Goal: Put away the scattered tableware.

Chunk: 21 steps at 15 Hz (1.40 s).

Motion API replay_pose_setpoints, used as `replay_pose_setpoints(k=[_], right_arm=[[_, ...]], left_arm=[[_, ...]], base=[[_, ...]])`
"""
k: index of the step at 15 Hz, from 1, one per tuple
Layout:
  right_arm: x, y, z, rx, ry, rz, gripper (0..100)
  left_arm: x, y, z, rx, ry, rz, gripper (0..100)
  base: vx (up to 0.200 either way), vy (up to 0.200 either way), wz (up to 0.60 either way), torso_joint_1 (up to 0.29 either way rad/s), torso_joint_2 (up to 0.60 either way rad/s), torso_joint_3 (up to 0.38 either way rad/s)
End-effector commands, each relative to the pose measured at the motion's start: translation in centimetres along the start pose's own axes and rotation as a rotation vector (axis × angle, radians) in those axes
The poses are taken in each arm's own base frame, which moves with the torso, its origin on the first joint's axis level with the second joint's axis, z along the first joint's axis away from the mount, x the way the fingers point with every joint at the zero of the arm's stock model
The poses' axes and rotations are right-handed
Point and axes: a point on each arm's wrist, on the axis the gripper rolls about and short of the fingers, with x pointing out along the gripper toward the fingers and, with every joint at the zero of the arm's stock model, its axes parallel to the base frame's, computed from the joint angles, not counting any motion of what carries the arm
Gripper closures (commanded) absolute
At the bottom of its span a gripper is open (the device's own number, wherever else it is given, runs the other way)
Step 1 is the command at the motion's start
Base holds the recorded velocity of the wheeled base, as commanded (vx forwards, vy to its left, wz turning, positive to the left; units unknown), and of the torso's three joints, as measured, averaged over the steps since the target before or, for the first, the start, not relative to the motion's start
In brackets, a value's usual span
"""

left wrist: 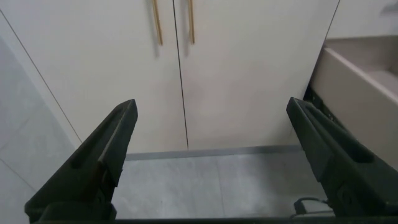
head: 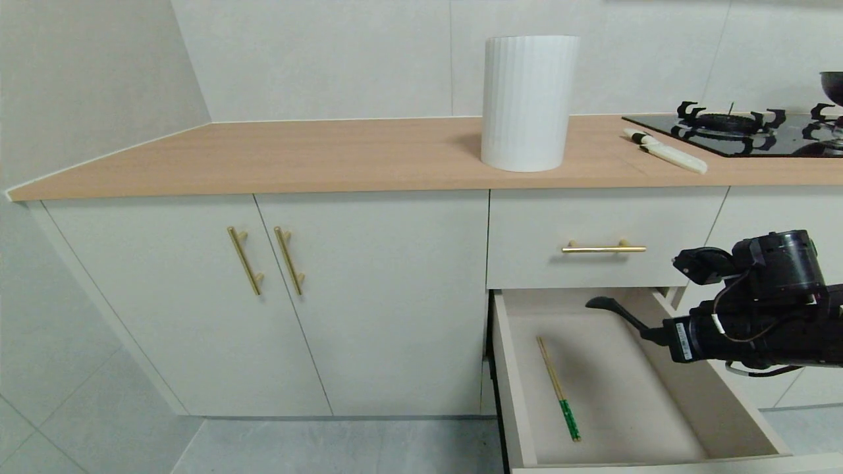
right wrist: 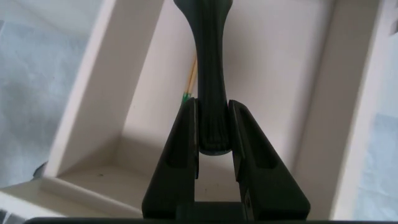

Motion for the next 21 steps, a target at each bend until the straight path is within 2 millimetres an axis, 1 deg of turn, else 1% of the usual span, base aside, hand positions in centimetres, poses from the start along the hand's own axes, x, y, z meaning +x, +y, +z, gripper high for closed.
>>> replay_pose_setpoints(k=[1,6,8,11,12,13,14,15,17,19,21], right_arm=[[0.4,0.0,-0.2,0.0,0.013,0.002,100],[1.4,-0.2,-0.4,0.005,0.04,0.002,100],[2.5,-0.3,-0.4,0.017,0.06,0.0,100],[5.3,-0.7,-0.6,0.103,0.115,-0.006,100],[6.6,-0.6,-1.0,0.123,0.146,-0.005,100],[7.2,-0.6,-1.3,0.128,0.163,-0.005,100],[8.5,-0.5,-1.9,0.128,0.195,-0.003,100],[10.9,-0.3,-2.9,0.136,0.201,-0.025,100],[14.2,-0.1,-4.8,0.162,0.173,-0.107,100],[16.0,0.1,-6.3,0.146,0.164,-0.161,100],[16.2,0.1,-6.5,0.146,0.162,-0.162,100]], left_arm=[[0.0,0.0,0.0,0.0,0.0,0.0,0],[0.0,0.0,0.0,0.0,0.0,0.0,0],[0.0,0.0,0.0,0.0,0.0,0.0,0],[0.0,0.0,0.0,0.0,0.0,0.0,0],[0.0,0.0,0.0,0.0,-0.001,0.0,0],[0.0,0.0,0.0,0.0,-0.001,0.0,0],[0.0,0.0,0.0,0.0,-0.001,0.0,0],[0.0,0.0,0.0,0.0,0.0,0.0,0],[0.0,0.0,0.0,0.0,0.0,0.0,0],[0.0,0.0,0.0,0.0,0.0,0.0,0],[0.0,0.0,0.0,0.0,0.002,0.0,0]], base=[[0.0,0.0,0.0,-0.032,0.14,0.105],[0.0,0.0,0.0,-0.003,0.02,0.008],[0.0,0.0,0.0,0.0,0.0,0.0],[0.0,0.0,0.0,0.0,0.0,0.0],[0.0,0.0,0.0,0.0,0.0,0.0],[0.0,0.0,0.0,0.0,0.0,0.0],[0.0,0.0,0.0,0.0,0.0,0.0],[0.0,0.0,0.0,0.0,0.0,0.0],[0.0,0.0,0.0,0.0,0.0,0.0],[0.0,0.0,0.0,0.0,0.0,0.0],[0.0,0.0,0.0,0.0,0.0,0.0]])
